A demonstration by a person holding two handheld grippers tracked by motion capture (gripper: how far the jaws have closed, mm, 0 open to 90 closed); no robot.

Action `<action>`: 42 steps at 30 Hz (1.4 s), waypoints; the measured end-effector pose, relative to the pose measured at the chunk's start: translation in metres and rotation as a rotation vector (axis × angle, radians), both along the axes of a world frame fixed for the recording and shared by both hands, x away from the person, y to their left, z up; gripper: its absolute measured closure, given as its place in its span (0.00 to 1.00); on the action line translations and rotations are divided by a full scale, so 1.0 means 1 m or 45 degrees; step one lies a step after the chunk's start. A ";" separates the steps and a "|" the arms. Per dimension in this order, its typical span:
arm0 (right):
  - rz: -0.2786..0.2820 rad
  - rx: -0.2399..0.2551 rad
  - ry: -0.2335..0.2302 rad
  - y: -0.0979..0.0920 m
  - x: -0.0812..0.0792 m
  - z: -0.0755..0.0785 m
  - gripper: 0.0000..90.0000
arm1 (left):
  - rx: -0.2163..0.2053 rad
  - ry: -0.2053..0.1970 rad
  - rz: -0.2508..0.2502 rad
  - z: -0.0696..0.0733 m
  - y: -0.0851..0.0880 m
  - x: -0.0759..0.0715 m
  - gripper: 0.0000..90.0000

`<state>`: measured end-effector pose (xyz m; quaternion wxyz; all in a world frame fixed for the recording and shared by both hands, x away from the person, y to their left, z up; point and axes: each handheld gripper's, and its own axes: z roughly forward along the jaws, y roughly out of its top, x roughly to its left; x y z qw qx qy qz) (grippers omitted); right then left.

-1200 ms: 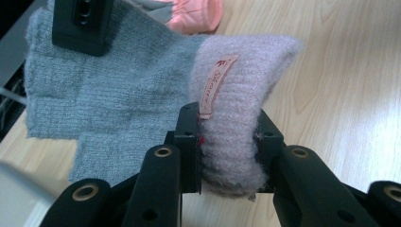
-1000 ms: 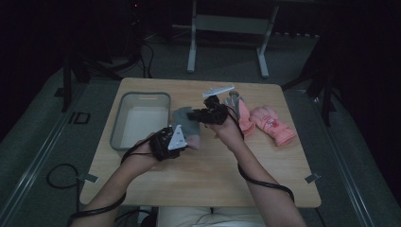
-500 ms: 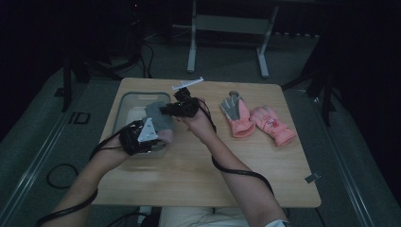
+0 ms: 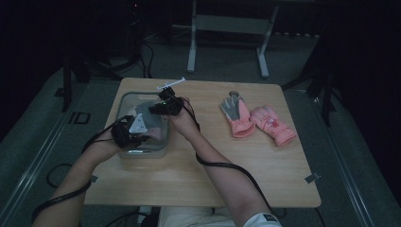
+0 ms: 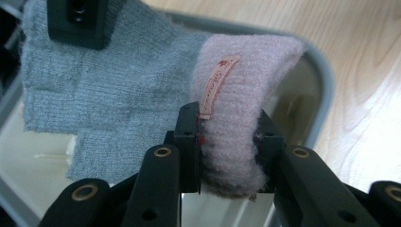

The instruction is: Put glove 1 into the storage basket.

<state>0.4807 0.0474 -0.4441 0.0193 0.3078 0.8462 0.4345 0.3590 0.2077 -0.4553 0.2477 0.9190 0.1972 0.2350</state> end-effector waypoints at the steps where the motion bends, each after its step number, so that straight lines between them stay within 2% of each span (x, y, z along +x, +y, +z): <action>1: -0.003 -0.010 0.000 0.002 0.002 -0.003 0.82 | 0.017 0.027 0.005 -0.006 -0.001 0.006 0.78; 3: -0.009 -0.028 0.009 0.004 0.005 -0.010 0.82 | 0.020 0.042 0.008 -0.008 -0.002 0.009 0.78; 7: -0.030 -0.048 0.030 0.007 0.011 -0.019 0.82 | 0.050 0.115 0.006 -0.016 -0.003 0.023 0.78; 9: -0.038 -0.059 0.041 0.008 0.014 -0.023 0.82 | 0.052 0.133 0.003 -0.017 -0.003 0.026 0.78; 10: -0.045 -0.063 0.045 0.009 0.014 -0.024 0.82 | 0.078 0.157 0.002 -0.019 -0.004 0.031 0.77; 15: -0.062 -0.101 0.061 0.013 0.019 -0.032 0.82 | 0.111 0.201 0.001 -0.023 -0.008 0.040 0.77; 17: -0.070 -0.122 0.058 0.015 0.022 -0.034 0.79 | 0.126 0.215 -0.006 -0.025 -0.010 0.043 0.77; 20: -0.091 -0.168 0.038 0.015 0.024 -0.036 0.71 | 0.155 0.227 -0.005 -0.028 -0.012 0.047 0.77; 21: -0.098 -0.162 0.035 0.013 0.025 -0.035 0.70 | 0.180 0.254 -0.003 -0.031 -0.014 0.051 0.76; 22: -0.103 -0.148 0.038 0.010 0.025 -0.034 0.68 | 0.193 0.260 -0.004 -0.033 -0.015 0.052 0.76; 26: -0.113 -0.103 0.025 -0.003 0.024 -0.026 0.66 | 0.205 0.276 0.016 -0.038 -0.018 0.057 0.71; 29: -0.123 -0.088 0.018 -0.013 0.024 -0.021 0.64 | 0.180 0.308 0.077 -0.041 -0.018 0.060 0.60; 32: -0.118 -0.072 0.007 -0.023 0.021 -0.017 0.63 | 0.169 0.295 0.126 -0.039 -0.015 0.060 0.41; 35: -0.104 -0.059 -0.005 -0.033 0.014 -0.013 0.63 | 0.122 0.283 0.180 -0.032 -0.008 0.059 0.25; 36: -0.100 -0.056 -0.013 -0.037 0.011 -0.011 0.64 | 0.105 0.265 0.180 -0.030 -0.006 0.056 0.20; 39: -0.087 -0.033 -0.039 -0.051 0.004 -0.006 0.64 | 0.008 0.257 0.200 -0.023 -0.001 0.051 0.15; 42: -0.077 -0.041 -0.079 -0.068 -0.003 -0.001 0.66 | -0.128 0.247 0.216 -0.012 0.003 0.047 0.12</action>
